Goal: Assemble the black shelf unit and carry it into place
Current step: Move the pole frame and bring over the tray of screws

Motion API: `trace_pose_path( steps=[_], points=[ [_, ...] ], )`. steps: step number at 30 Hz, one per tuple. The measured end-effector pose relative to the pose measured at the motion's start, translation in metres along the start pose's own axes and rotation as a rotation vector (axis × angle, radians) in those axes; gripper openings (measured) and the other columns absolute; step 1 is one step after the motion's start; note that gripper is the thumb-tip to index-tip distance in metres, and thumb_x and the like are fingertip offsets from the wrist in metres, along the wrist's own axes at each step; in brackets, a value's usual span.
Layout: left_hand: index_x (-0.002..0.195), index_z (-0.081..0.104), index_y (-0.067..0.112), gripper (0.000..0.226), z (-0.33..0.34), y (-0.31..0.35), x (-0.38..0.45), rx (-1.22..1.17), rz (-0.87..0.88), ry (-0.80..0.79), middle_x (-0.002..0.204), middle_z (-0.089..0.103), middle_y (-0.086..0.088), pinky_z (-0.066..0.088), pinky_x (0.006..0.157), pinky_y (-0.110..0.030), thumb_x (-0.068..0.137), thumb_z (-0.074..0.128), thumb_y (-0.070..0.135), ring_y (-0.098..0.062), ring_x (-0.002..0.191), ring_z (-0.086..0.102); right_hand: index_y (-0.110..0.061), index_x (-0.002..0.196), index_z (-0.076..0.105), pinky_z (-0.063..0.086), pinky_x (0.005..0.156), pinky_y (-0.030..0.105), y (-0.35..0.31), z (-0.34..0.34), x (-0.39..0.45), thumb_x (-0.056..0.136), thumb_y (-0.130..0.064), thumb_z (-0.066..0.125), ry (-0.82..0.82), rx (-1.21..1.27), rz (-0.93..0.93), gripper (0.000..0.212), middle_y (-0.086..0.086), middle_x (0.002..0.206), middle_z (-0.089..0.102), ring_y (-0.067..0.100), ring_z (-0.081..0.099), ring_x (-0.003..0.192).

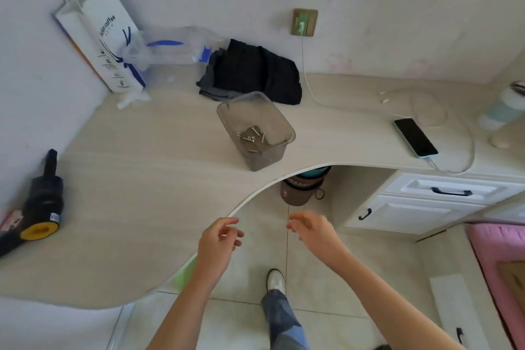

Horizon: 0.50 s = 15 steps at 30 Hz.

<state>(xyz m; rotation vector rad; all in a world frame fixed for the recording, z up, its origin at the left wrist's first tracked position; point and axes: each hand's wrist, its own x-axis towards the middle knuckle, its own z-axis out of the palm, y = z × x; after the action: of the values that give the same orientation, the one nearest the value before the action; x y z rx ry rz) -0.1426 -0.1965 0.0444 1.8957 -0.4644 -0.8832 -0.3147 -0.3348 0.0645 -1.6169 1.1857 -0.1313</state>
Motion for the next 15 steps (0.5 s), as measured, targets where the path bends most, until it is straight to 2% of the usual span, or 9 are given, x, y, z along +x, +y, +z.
trace_pose_path(
  steps=[5, 9, 12, 15],
  points=[
    [0.110, 0.065, 0.020, 0.021, 0.005, 0.043, 0.072, -0.074, -0.008, 0.060, 0.092, 0.071, -0.006, 0.056, 0.072, -0.033, 0.099, 0.054, 0.006, -0.019, 0.070, 0.068, -0.014, 0.112, 0.063, 0.054, 0.086, 0.037, -0.040, -0.015, 0.076, 0.098, -0.017, 0.053, 0.056, 0.140, 0.027, 0.018, 0.002, 0.101, 0.071, 0.022, 0.066, 0.099],
    [0.121, 0.057, 0.022, 0.021, 0.014, 0.071, 0.130, -0.088, -0.066, 0.081, 0.105, 0.064, -0.003, 0.054, 0.071, -0.031, 0.101, 0.056, 0.018, -0.021, 0.079, 0.070, -0.011, 0.115, 0.058, 0.055, 0.068, 0.031, -0.069, -0.034, 0.133, 0.099, -0.021, 0.053, 0.086, 0.324, 0.157, 0.020, 0.009, 0.107, 0.067, 0.024, 0.067, 0.089],
    [0.126, 0.050, 0.020, 0.026, 0.016, 0.091, 0.176, -0.124, -0.125, 0.105, 0.110, 0.061, -0.002, 0.053, 0.074, -0.034, 0.102, 0.057, 0.027, -0.021, 0.083, 0.067, -0.011, 0.115, 0.054, 0.056, 0.062, 0.034, -0.086, -0.046, 0.171, 0.100, -0.029, 0.054, 0.040, 0.405, 0.271, 0.024, 0.010, 0.102, 0.063, 0.024, 0.067, 0.083],
    [0.125, 0.045, 0.022, 0.031, 0.014, 0.106, 0.217, -0.219, -0.235, 0.112, 0.115, 0.059, -0.002, 0.053, 0.082, -0.039, 0.101, 0.059, 0.033, -0.023, 0.091, 0.066, -0.012, 0.105, 0.052, 0.059, 0.062, 0.037, -0.096, -0.049, 0.197, 0.099, -0.034, 0.056, -0.034, 0.504, 0.371, 0.023, 0.011, 0.100, 0.060, 0.030, 0.069, 0.084]
  ],
)
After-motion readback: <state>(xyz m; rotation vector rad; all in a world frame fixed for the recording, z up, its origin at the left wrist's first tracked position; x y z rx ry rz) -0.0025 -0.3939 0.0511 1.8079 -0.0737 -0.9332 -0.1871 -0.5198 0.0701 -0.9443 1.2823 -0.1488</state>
